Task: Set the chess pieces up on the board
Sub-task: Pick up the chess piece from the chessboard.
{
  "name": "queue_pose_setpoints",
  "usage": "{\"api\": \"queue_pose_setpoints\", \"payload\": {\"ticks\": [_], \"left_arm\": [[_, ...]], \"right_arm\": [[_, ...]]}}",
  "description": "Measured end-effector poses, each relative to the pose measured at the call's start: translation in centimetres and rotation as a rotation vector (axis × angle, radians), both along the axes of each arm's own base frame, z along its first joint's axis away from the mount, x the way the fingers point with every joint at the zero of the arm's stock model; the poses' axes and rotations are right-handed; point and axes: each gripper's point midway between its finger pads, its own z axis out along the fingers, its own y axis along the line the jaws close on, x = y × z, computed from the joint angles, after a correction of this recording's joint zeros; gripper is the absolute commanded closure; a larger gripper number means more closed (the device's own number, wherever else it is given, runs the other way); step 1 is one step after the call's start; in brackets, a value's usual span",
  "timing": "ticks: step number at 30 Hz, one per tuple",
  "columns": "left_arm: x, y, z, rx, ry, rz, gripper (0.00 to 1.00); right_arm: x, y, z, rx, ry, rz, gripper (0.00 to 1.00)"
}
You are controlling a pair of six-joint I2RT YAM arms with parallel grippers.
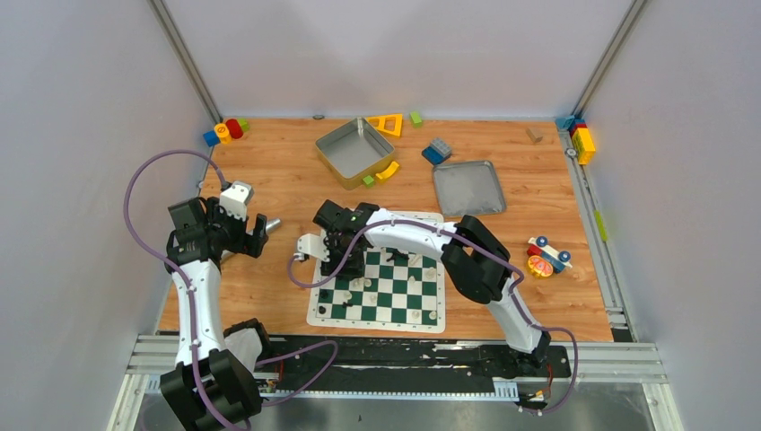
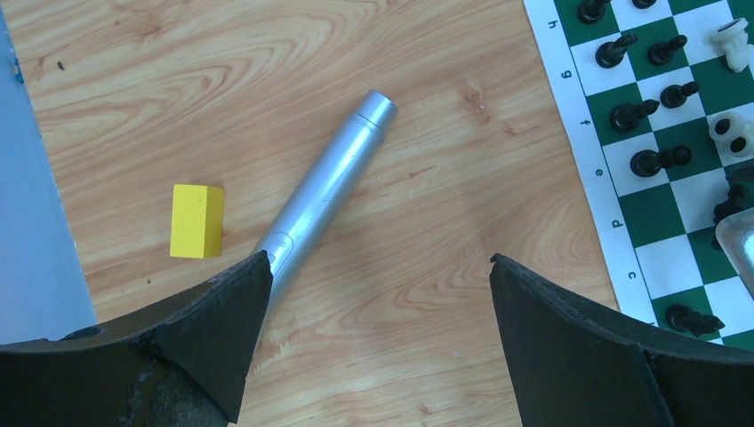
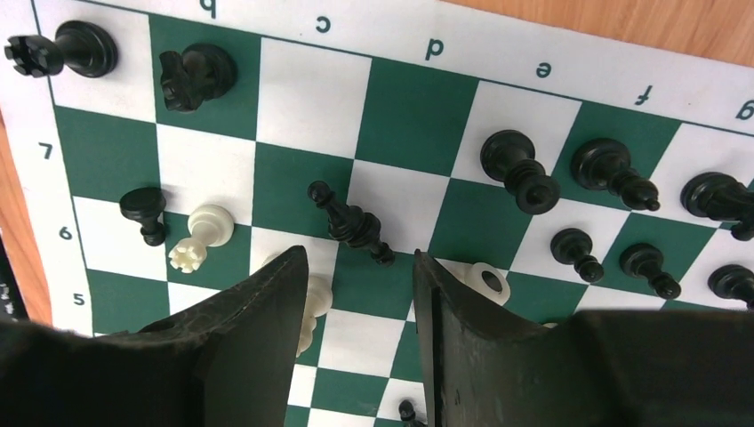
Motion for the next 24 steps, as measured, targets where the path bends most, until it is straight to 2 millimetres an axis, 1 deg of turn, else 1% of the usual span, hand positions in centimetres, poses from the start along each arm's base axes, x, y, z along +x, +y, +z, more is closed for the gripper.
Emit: {"api": "queue_pose_setpoints", "payload": {"ticks": [6, 15, 24], "left_arm": [[0.0, 0.0, 0.0, 0.0, 0.0, 0.0, 0.0], [-0.01, 0.0, -0.01, 0.0, 0.0, 0.0, 0.0], [0.0, 0.0, 0.0, 0.0, 0.0, 0.0, 0.0]], "right_arm": [[0.12, -0.05, -0.43, 0.003, -0.018, 0.047, 0.53], [0.39, 0.27, -0.36, 0.022, -0.031, 0.091, 0.59], [0.56, 0.33, -0.36, 0.039, -0.022, 0.115, 0.62]]}}
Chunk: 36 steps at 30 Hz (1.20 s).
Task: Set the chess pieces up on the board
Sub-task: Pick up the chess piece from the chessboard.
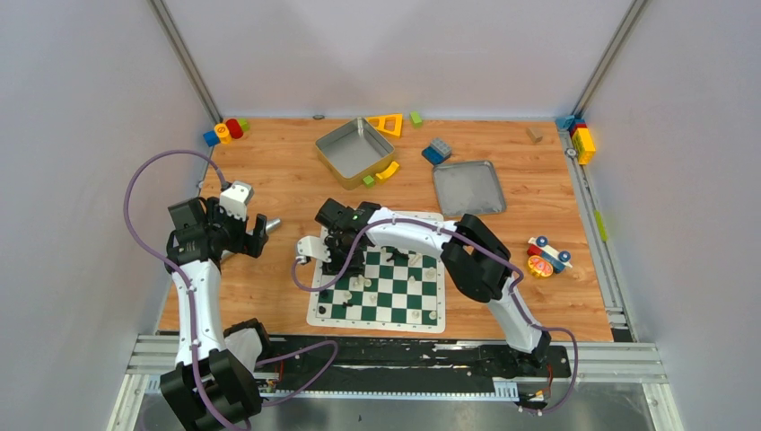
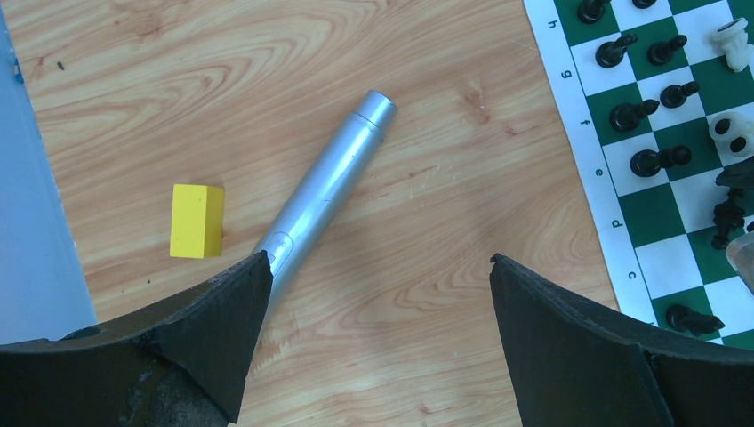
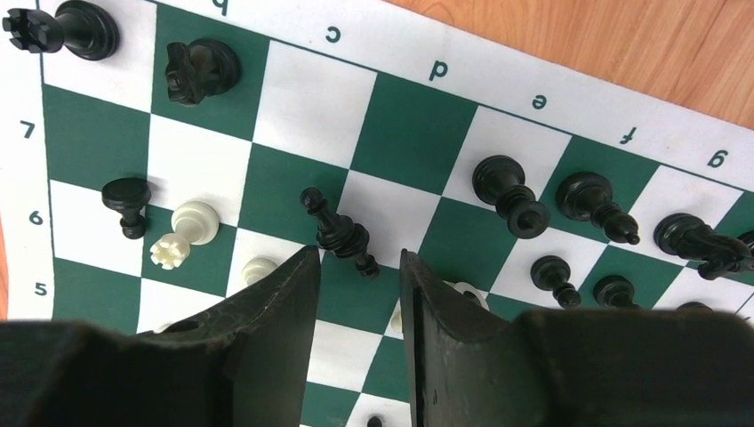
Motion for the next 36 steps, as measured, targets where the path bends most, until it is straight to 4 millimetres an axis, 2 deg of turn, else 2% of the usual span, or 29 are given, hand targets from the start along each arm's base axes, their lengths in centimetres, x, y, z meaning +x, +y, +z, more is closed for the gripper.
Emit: {"api": "queue_pose_setpoints", "payload": {"ticks": [15, 26, 36], "left_arm": [[0.0, 0.0, 0.0, 0.0, 0.0, 0.0, 0.0], [0.0, 0.0, 0.0, 0.0, 0.0, 0.0, 0.0], [0.0, 0.0, 0.0, 0.003, 0.0, -0.003, 0.0]], "right_arm": [[-0.1, -0.1, -0.9, -0.002, 0.014, 0.029, 0.65], [-0.3, -0.1, -1.0, 0.001, 0.024, 0.033, 0.84], [-0.4, -0.2, -1.0, 0.001, 0.025, 0.033, 0.92]]}}
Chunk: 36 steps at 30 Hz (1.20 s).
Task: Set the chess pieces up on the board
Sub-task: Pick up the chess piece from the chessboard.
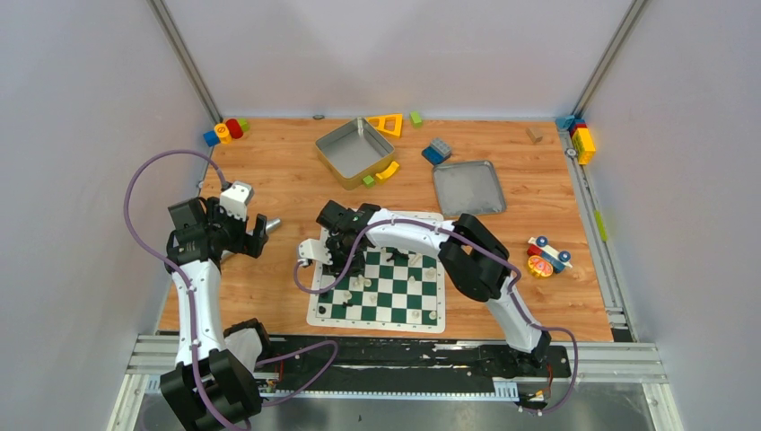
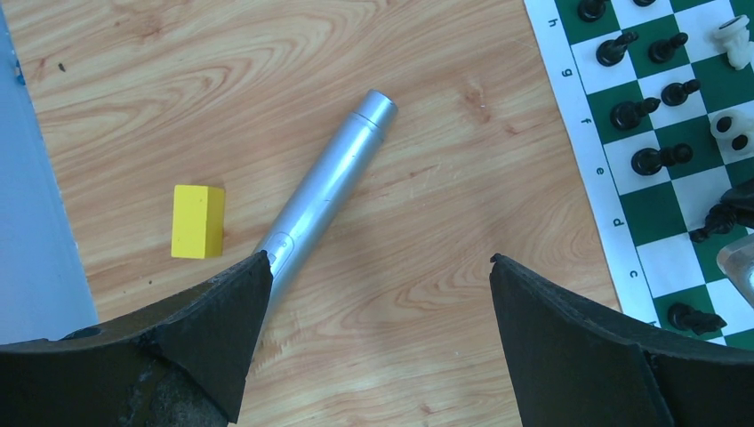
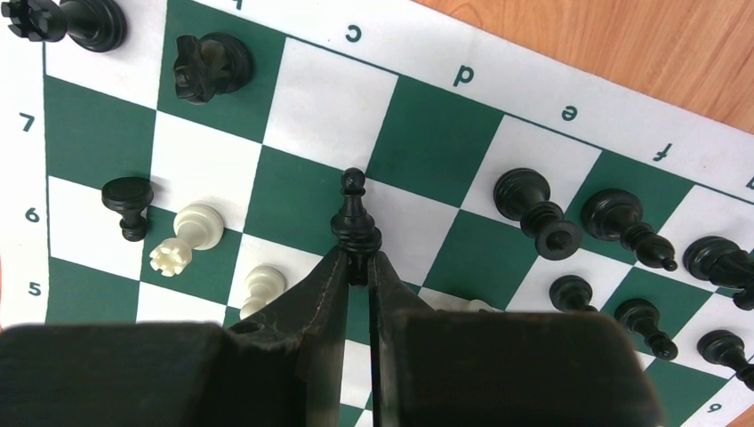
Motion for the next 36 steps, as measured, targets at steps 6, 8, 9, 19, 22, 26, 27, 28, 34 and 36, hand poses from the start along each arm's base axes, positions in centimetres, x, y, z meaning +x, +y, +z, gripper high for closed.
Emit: {"api": "queue_pose_setpoints", "payload": {"ticks": [6, 8, 9, 19, 22, 26, 27, 28, 34, 36], "left_arm": [[-0.1, -0.2, 0.0, 0.004, -0.002, -0.022, 0.0], [-0.2, -0.5, 0.0, -0.003, -0.003, -0.041, 0.01], [-0.2, -0.7, 0.0, -0.007, -0.004, -0.05, 0.01], [-0.6, -3.9, 1.3, -0.09, -0.065, -0.237, 0.1], [-0.9, -5.7, 2.7, -0.132, -0.116, -0.345, 0.14], [-1.7, -8.2, 4.5, -0.192, -0.175, -0.485, 0.18], [-1.9, -8.9, 4.9, -0.2, -0.183, -0.522, 0.19], [-2.1, -9.8, 5.2, -0.207, -0.189, -0.56, 0.2], [-4.0, -15.4, 6.0, -0.229, -0.202, -0.816, 0.28], [-4.5, -16.7, 5.9, -0.237, -0.196, -0.882, 0.31]], "right_arm": [[0.1, 0.0, 0.1, 0.005, -0.002, -0.007, 0.95], [0.1, -0.1, 0.1, 0.006, 0.001, -0.015, 0.97], [0.1, -0.1, 0.1, 0.006, 0.004, -0.022, 0.97], [1.6, -1.3, 3.7, 0.074, 0.04, -0.123, 0.99], [2.0, -1.4, 6.0, 0.129, 0.055, -0.157, 0.99], [2.4, -1.9, 8.7, 0.198, 0.088, -0.199, 0.99], [2.4, -2.1, 9.3, 0.214, 0.098, -0.211, 0.99], [2.5, -2.3, 9.8, 0.227, 0.107, -0.222, 1.0], [2.6, -3.1, 11.4, 0.277, 0.16, -0.268, 1.0], [2.5, -3.2, 11.8, 0.29, 0.175, -0.277, 1.0]]}}
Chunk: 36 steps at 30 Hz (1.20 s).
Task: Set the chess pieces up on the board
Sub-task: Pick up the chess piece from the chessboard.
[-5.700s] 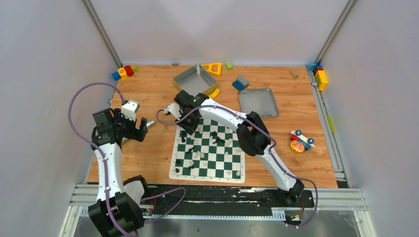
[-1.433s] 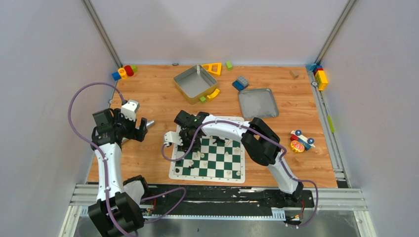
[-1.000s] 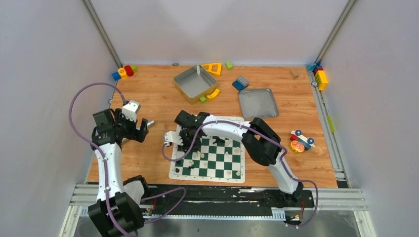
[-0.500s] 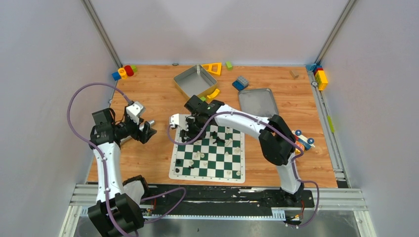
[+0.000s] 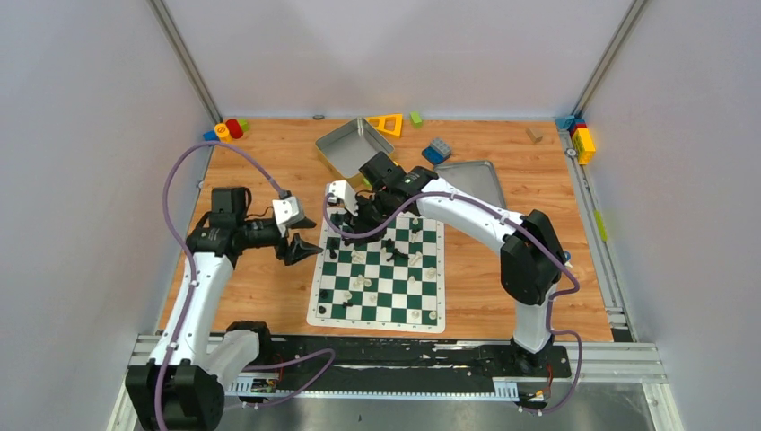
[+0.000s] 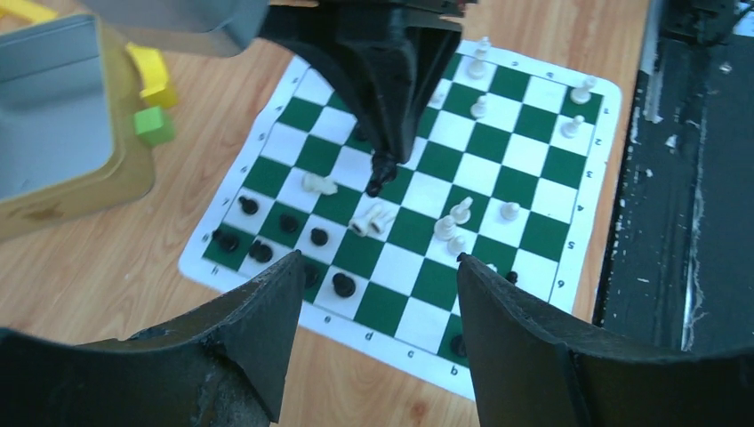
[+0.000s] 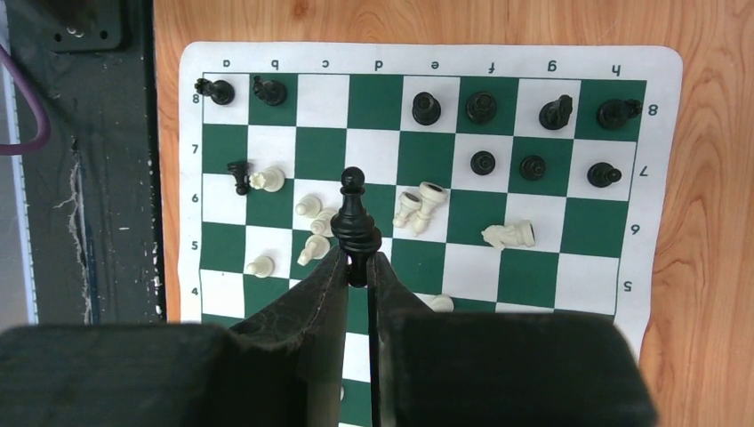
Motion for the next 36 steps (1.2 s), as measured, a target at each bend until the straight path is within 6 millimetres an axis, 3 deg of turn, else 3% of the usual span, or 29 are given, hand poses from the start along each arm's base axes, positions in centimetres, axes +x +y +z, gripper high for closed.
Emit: {"api": "queue_pose_setpoints", "payload": {"ticks": [6, 14, 36], "left_arm": [[-0.5, -3.2, -0.6, 0.006, 0.016, -0.159, 0.37], [0.0, -5.1, -1.6, 0.011, 0.014, -0.241, 0.44], [1.5, -6.5, -1.7, 0.018, -0.045, -0.264, 0.5]], "right_arm": [[-0.1, -0.1, 1.1, 0.045, 0.042, -0.012, 1.0], [-0.2, -0.3, 2.4, 0.094, 0.076, -0.017, 1.0], [-0.5, -0.4, 2.6, 0.112, 0.107, -0.011, 1.0]]}}
